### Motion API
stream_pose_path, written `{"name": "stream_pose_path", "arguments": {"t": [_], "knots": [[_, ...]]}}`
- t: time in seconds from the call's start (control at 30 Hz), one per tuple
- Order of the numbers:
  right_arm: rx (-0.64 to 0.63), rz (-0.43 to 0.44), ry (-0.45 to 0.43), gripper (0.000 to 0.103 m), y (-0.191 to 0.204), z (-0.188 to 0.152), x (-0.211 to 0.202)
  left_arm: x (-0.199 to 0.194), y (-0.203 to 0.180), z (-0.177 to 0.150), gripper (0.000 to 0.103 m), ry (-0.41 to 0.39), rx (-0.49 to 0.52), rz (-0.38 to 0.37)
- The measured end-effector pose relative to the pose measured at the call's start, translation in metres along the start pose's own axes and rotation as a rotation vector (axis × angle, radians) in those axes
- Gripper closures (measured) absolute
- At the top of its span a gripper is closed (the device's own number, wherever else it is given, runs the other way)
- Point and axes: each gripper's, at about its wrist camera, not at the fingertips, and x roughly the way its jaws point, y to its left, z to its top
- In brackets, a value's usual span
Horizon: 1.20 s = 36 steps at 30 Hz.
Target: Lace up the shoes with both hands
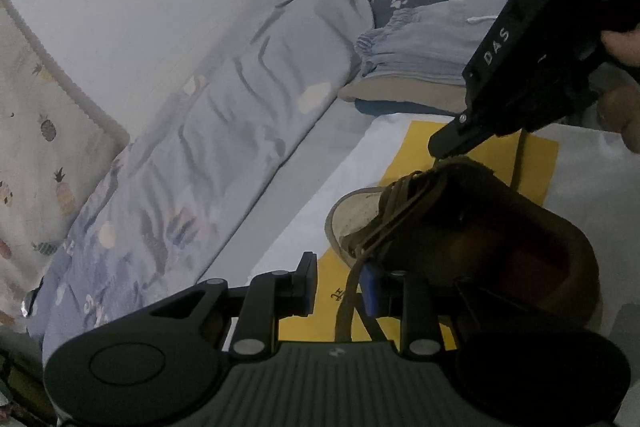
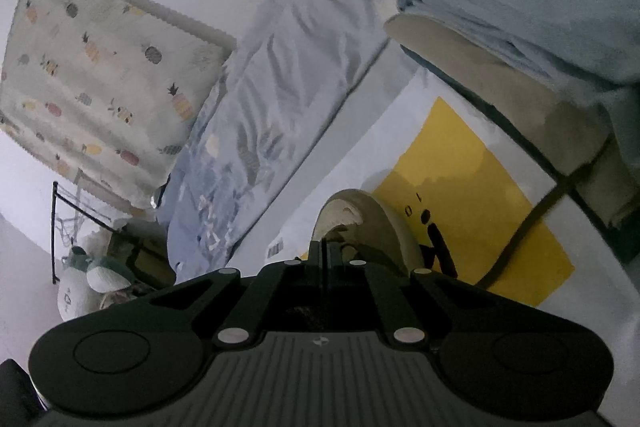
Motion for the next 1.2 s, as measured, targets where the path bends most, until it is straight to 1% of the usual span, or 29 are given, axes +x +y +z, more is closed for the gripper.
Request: {"name": "stream_pose_path", "arguments": {"t": [0.23,0.67,0.9,1.1,1.2], "knots": [[-0.054,-0.023,-0.078,0.101,-0.002,0.014,-0.015,0.004,0.001,-0.001,0.079,0.007,-0.005,0.004],[-0.115,-0.134,-0.198,0.101,-0.018,0.038,-0.049,0.004,0.002,0.000,0.078,0.009,-0.026,0.018],[-0.185,-0.183,-0.239,0.101,-0.022,0.045,-0.072,0.001,0.006,-0.001,0.078,0.008,-0.087,0.024],[-0.247,-0.225,-0.250,0.101,-0.026,0.046,-0.087,-0.005,0.013,-0.002,0.078,-0.002,-0.195,0.044],[-0.278,-0.225,-0.242,0.101,-0.028,0.045,-0.095,-0.009,0.015,-0.001,0.078,-0.017,-0.249,0.052]]}}
